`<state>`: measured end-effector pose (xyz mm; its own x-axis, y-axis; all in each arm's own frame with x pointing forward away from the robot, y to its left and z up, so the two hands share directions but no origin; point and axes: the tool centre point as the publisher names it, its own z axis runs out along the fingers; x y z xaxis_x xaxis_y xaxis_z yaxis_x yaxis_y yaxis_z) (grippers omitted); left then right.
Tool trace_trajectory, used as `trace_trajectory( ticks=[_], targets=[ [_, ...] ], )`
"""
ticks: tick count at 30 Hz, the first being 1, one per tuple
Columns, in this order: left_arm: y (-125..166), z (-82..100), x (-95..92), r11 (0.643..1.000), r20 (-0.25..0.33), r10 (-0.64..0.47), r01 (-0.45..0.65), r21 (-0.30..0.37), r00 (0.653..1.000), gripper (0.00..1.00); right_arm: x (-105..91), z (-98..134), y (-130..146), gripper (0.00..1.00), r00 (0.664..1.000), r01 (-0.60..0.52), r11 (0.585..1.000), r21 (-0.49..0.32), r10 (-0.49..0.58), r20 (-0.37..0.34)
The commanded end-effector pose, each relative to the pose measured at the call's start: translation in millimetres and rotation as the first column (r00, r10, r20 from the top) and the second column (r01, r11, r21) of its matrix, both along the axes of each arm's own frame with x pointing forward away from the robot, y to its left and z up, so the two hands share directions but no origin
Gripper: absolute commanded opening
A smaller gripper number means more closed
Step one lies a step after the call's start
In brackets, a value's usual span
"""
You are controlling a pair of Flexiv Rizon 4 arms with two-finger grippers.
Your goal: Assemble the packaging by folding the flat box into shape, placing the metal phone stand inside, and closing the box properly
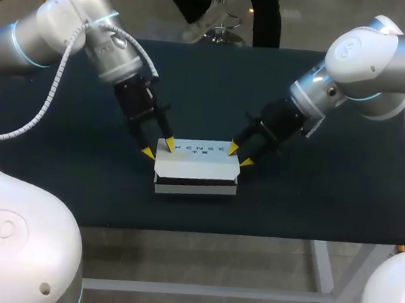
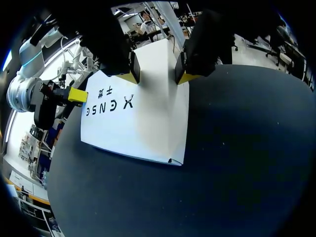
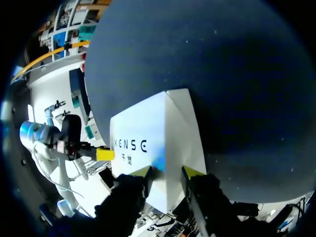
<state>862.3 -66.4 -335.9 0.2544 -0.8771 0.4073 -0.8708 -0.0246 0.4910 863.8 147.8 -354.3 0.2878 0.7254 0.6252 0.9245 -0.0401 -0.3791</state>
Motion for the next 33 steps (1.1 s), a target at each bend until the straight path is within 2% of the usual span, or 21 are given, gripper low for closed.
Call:
trace_trajectory(
  ticks=[1, 21, 33],
  targets=[
    [-2.1, 1.5, 4.0, 1.0, -0.011, -0.006, 0.006, 0.003, 1.0, 0.48, 3.0, 1.5, 2.7, 0.42, 1.0, -0.005, 1.0, 0.0, 0.005, -0.007],
    [-0.6, 3.3, 10.5, 1.0, -0.107, -0.022, 0.021, -0.011, 0.994, 0.48, 9.5, 3.9, 3.9, 0.43, 0.999, -0.009, 1.0, 0.015, 0.01, -0.051],
    [1.6, 4.6, 11.2, 1.0, -0.115, -0.014, 0.012, -0.019, 0.993, 0.49, 10.3, 5.2, 3.4, 0.43, 0.998, -0.008, 1.0, 0.024, 0.01, -0.06]
  ],
)
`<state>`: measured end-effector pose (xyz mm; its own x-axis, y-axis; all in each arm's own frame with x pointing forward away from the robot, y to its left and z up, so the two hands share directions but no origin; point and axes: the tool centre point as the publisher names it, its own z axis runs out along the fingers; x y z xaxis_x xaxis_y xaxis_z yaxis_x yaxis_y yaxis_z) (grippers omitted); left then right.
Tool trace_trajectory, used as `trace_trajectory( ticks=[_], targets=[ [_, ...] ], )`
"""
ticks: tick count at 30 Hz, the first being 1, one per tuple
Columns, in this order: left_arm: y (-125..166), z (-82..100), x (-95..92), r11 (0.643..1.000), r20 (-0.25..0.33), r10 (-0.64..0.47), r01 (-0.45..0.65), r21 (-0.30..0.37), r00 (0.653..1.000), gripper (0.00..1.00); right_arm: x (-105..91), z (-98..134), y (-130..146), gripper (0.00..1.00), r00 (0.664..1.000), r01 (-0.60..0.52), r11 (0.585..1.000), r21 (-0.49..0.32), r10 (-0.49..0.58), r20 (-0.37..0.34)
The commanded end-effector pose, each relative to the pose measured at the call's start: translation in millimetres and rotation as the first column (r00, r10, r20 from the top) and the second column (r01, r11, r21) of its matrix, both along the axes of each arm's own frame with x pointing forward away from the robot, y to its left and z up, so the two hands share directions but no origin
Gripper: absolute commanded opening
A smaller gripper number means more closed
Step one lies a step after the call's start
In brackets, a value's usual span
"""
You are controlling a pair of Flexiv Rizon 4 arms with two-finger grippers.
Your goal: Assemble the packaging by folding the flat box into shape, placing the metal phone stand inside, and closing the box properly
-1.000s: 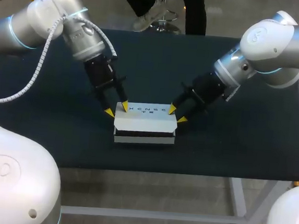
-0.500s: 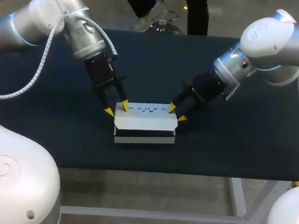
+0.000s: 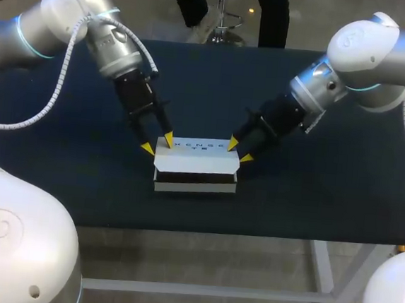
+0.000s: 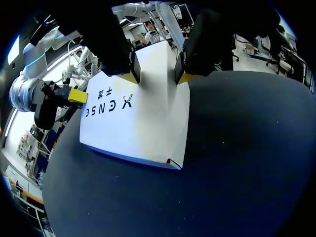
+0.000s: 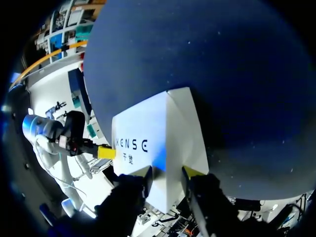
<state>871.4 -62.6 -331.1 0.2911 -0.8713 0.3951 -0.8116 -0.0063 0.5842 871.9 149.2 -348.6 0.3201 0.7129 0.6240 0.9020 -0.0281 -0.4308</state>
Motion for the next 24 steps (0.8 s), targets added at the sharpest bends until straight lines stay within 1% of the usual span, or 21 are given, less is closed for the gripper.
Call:
trace_trajectory(
  ticks=[1, 3, 5, 6, 9, 11, 12, 14, 16, 18, 24],
  targets=[
    [-2.1, -0.2, 2.1, 1.0, -0.005, -0.005, 0.005, 0.002, 1.0, 0.52, 2.2, -0.4, 2.0, 0.43, 1.0, -0.006, 1.0, 0.003, 0.006, -0.005],
    [-2.1, -0.2, 2.1, 1.0, -0.005, -0.005, 0.005, 0.002, 1.0, 0.56, 2.2, -0.4, 2.0, 0.43, 1.0, -0.006, 1.0, 0.003, 0.006, -0.005],
    [-2.1, -0.2, 2.1, 1.0, -0.005, -0.005, 0.005, 0.002, 1.0, 0.63, 2.2, -0.4, 2.0, 0.44, 1.0, -0.006, 1.0, 0.003, 0.006, -0.005],
    [-2.1, -0.2, 2.1, 1.0, -0.005, -0.005, 0.005, 0.002, 1.0, 0.65, 2.2, -0.4, 2.0, 0.44, 1.0, -0.006, 1.0, 0.003, 0.006, -0.005],
    [-2.1, -0.2, 2.1, 1.0, -0.005, -0.005, 0.005, 0.002, 1.0, 0.66, 2.2, -0.4, 2.0, 0.45, 1.0, -0.006, 1.0, 0.003, 0.006, -0.005],
    [-2.1, -0.2, 2.1, 1.0, -0.005, -0.005, 0.005, 0.002, 1.0, 0.62, 2.2, -0.4, 2.0, 0.45, 1.0, -0.006, 1.0, 0.003, 0.006, -0.005],
    [-2.1, -0.2, 2.1, 1.0, -0.005, -0.005, 0.005, 0.002, 1.0, 0.62, 2.2, -0.4, 2.0, 0.45, 1.0, -0.006, 1.0, 0.003, 0.006, -0.005],
    [-2.1, -0.2, 2.1, 1.0, -0.005, -0.005, 0.005, 0.002, 1.0, 0.55, 2.2, -0.4, 2.0, 0.43, 1.0, -0.006, 1.0, 0.003, 0.006, -0.005],
    [-2.1, -0.2, 2.1, 1.0, -0.005, -0.005, 0.005, 0.002, 1.0, 0.54, 2.2, -0.4, 2.0, 0.41, 1.0, -0.006, 1.0, 0.003, 0.006, -0.005],
    [-2.1, -0.2, 2.1, 1.0, -0.005, -0.005, 0.005, 0.002, 1.0, 0.51, 2.2, -0.4, 2.0, 0.41, 1.0, -0.006, 1.0, 0.003, 0.006, -0.005],
    [-2.1, -0.2, 2.1, 1.0, -0.005, -0.005, 0.005, 0.002, 1.0, 0.49, 2.2, -0.4, 2.0, 0.42, 1.0, -0.006, 1.0, 0.003, 0.006, -0.005]
  ],
)
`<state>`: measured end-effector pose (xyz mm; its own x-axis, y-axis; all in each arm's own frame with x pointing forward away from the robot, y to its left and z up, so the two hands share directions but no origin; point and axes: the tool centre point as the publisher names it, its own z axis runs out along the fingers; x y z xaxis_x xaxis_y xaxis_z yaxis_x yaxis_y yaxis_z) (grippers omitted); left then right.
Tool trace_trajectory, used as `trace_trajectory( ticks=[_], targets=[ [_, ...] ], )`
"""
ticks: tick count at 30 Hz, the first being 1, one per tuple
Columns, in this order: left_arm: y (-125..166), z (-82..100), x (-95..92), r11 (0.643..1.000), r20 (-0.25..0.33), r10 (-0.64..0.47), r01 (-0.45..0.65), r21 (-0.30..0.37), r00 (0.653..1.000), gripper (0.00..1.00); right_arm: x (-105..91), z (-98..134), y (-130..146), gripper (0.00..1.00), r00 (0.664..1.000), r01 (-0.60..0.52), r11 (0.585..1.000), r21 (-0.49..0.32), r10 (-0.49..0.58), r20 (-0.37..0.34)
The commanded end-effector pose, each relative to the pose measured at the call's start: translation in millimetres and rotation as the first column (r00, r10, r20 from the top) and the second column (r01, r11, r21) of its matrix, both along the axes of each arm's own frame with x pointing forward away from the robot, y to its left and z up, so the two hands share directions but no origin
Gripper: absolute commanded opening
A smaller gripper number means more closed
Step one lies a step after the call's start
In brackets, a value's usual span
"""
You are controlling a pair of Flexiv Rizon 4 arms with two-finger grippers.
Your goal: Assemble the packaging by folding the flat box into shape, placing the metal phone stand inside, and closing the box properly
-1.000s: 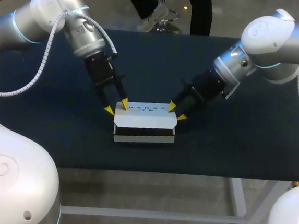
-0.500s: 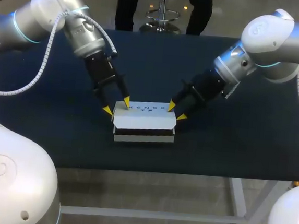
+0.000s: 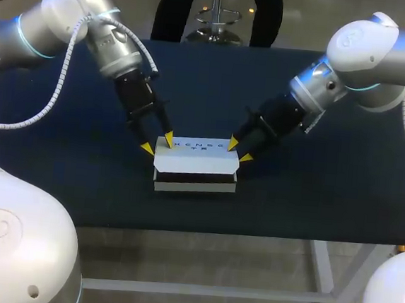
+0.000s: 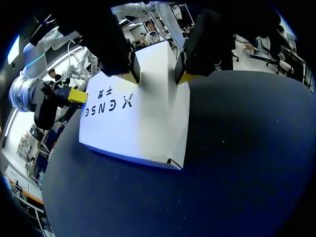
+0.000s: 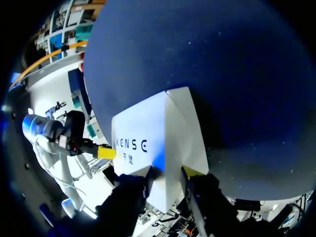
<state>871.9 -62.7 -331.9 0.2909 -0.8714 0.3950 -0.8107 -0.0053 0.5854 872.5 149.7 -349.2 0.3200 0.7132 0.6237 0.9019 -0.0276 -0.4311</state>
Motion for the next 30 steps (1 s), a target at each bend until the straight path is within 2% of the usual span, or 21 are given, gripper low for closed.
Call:
trace_trajectory(
  ticks=[1, 9, 13, 22, 30],
  targets=[
    [-2.0, 0.6, 1.6, 1.0, -0.003, -0.004, 0.004, 0.002, 1.0, 0.49, 1.6, 0.2, 1.5, 0.42, 1.0, -0.005, 1.0, 0.003, 0.005, -0.004],
    [-2.0, 0.6, 1.6, 1.0, -0.003, -0.004, 0.004, 0.002, 1.0, 0.54, 1.6, 0.2, 1.5, 0.41, 1.0, -0.005, 1.0, 0.003, 0.005, -0.004],
    [-3.9, -0.3, 2.3, 1.0, -0.012, -0.01, 0.01, 0.002, 1.0, 0.6, 2.0, 0.0, 2.0, 0.42, 1.0, -0.003, 1.0, 0.002, 0.003, -0.005],
    [-5.9, 1.9, 3.6, 1.0, -0.038, -0.012, 0.013, 0.004, 0.999, 0.55, 3.0, 3.7, 2.7, 0.43, 1.0, 0.002, 1.0, 0.0, -0.002, -0.025],
    [-6.1, 5.0, 6.8, 1.0, -0.083, -0.024, 0.023, -0.012, 0.996, 0.5, 7.6, 5.8, 2.5, 0.44, 0.997, -0.002, 1.0, 0.006, 0.002, -0.072]
  ],
)
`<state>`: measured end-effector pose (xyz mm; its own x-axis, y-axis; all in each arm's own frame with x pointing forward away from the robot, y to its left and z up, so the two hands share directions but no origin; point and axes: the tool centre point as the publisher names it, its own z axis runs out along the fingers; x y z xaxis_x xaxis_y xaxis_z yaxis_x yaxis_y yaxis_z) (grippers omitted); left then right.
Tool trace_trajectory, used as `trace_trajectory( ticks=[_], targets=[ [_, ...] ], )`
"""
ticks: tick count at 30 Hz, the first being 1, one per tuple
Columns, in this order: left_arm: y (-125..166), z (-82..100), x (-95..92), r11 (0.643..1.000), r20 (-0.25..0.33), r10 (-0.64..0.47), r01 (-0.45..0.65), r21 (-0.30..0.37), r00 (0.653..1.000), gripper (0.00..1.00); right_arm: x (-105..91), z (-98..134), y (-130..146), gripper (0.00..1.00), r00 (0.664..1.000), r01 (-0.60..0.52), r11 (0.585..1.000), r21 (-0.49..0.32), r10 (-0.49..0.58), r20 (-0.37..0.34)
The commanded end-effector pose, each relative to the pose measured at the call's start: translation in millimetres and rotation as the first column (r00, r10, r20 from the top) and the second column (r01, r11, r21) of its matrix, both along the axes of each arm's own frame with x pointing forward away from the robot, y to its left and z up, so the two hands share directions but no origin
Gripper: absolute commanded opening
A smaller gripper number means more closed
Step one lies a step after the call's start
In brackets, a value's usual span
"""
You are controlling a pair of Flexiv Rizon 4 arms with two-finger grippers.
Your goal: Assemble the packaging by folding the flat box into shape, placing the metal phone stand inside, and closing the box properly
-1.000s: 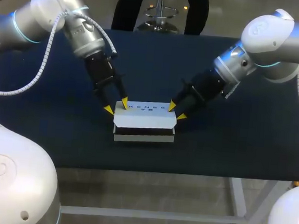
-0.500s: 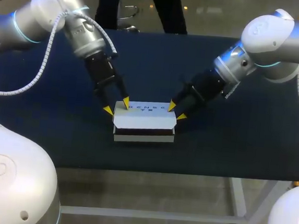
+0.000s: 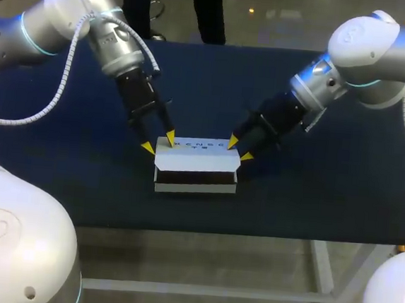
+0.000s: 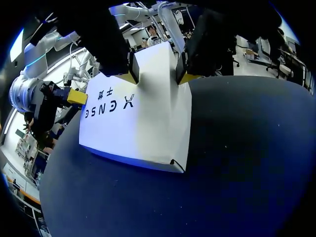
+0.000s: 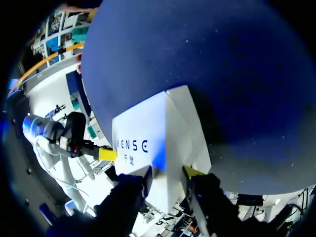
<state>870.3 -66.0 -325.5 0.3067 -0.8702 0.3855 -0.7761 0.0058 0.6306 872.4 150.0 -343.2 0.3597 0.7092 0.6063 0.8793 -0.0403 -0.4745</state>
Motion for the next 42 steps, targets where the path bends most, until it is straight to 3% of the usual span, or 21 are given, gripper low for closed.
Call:
trace_trajectory(
  ticks=[1, 16, 42],
  targets=[
    [-3, -0.9, 9.2, 1.0, -0.035, -0.017, 0.017, -0.003, 0.999, 0.5, 8.4, 0, 2, 0.44, 0.999, -0.018, 1.0, 0.013, 0.018, -0.031],
    [-3, 3.1, 16.0, 0.999, -0.109, -0.043, 0.042, -0.01, 0.993, 0.48, 17.0, 5, 1, 0.45, 0.995, -0.028, 0.999, 0.035, 0.031, -0.094],
    [-4, 9.9, 20.7, 0.999, -0.143, -0.045, 0.044, -0.011, 0.989, 0.48, 20.7, 15, 6, 0.44, 0.991, -0.042, 0.998, 0.041, 0.047, -0.125]
  ],
)
